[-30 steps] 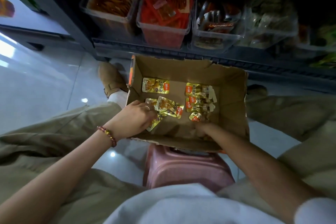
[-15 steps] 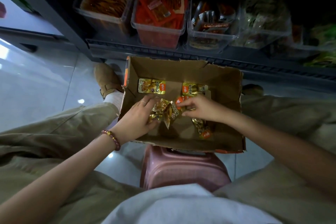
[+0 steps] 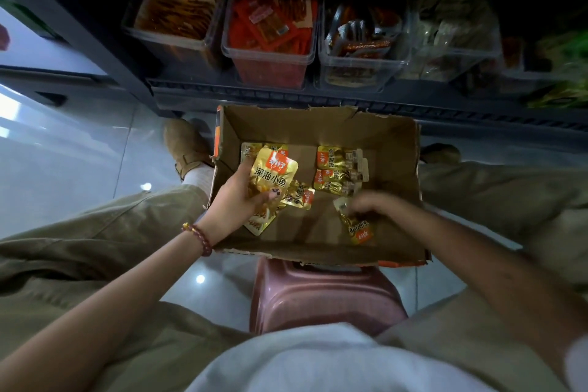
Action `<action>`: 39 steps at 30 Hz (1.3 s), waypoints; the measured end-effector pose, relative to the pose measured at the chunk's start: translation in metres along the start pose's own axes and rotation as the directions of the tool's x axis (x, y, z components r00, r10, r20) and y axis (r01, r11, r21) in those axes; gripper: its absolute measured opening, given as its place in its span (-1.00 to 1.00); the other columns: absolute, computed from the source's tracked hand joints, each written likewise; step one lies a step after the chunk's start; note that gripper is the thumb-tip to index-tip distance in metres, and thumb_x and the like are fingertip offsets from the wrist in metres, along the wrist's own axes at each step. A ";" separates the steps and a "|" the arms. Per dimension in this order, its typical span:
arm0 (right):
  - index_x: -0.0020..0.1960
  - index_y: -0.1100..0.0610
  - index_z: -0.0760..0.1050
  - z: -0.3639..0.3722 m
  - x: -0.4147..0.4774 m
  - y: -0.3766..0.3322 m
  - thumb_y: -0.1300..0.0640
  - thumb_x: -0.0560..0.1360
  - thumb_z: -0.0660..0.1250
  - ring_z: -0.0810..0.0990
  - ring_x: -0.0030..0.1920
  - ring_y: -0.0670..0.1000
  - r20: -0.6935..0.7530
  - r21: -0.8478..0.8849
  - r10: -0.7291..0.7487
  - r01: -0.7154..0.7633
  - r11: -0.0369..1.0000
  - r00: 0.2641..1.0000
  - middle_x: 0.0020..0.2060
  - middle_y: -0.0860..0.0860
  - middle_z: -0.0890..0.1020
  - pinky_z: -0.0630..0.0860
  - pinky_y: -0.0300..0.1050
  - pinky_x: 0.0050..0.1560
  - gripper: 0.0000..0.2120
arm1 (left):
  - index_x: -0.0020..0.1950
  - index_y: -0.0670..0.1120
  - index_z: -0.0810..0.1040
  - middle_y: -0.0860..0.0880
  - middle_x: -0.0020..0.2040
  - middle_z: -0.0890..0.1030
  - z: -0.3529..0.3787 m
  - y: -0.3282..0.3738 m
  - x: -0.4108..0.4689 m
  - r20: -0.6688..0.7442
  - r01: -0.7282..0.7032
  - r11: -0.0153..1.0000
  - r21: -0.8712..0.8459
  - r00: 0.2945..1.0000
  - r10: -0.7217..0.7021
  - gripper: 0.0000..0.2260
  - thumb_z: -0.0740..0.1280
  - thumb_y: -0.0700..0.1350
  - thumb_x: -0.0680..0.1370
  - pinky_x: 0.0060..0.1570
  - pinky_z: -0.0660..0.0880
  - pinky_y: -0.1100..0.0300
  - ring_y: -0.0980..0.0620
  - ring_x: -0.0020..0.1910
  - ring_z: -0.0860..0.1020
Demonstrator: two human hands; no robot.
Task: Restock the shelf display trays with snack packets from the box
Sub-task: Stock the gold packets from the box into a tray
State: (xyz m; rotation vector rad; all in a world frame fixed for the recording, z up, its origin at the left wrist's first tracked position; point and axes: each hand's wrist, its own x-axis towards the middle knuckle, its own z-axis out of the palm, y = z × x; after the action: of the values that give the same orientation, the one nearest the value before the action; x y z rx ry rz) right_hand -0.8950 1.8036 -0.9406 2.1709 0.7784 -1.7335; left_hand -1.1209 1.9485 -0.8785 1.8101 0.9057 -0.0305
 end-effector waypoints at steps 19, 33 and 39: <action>0.37 0.30 0.30 0.055 0.019 0.004 0.16 0.63 0.11 0.41 0.30 0.14 -0.053 0.053 0.108 -0.105 0.993 0.993 0.26 0.20 0.45 0.37 -0.09 0.22 -0.63 | 0.37 -0.17 0.22 0.16 0.07 0.49 -0.004 0.010 -0.003 -0.111 -0.068 0.997 -0.023 0.992 0.065 -0.46 0.40 -0.29 0.48 0.16 0.50 0.04 0.07 0.09 0.54; -0.07 0.12 0.36 0.066 0.037 0.024 0.07 0.63 0.11 0.40 -0.24 -0.01 -0.080 0.196 0.063 -0.046 0.980 0.995 -0.21 0.04 0.39 0.38 -0.18 -0.17 -0.83 | 0.27 -0.02 0.26 0.14 0.05 0.54 -0.002 0.018 0.007 -0.091 -0.069 0.997 -0.026 0.994 0.066 -0.55 0.38 -0.27 0.50 0.02 0.53 0.15 0.13 0.04 0.57; 0.36 0.21 0.36 0.080 0.048 0.011 0.02 0.61 0.11 0.43 0.25 0.17 0.053 -0.078 -0.001 0.005 0.997 0.999 0.29 0.19 0.42 0.37 -0.01 0.24 -0.60 | 0.34 -0.08 0.27 0.15 0.04 0.55 0.006 0.014 0.006 -0.043 -0.046 0.999 -0.003 0.998 0.045 -0.53 0.39 -0.24 0.51 -0.06 0.53 0.25 0.18 0.00 0.58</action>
State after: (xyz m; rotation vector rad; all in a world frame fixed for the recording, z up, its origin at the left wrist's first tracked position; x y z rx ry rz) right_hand -0.9475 1.7653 -1.0091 2.0659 0.8227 -1.7242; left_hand -1.1058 1.9454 -0.8723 1.8332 0.8941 0.0393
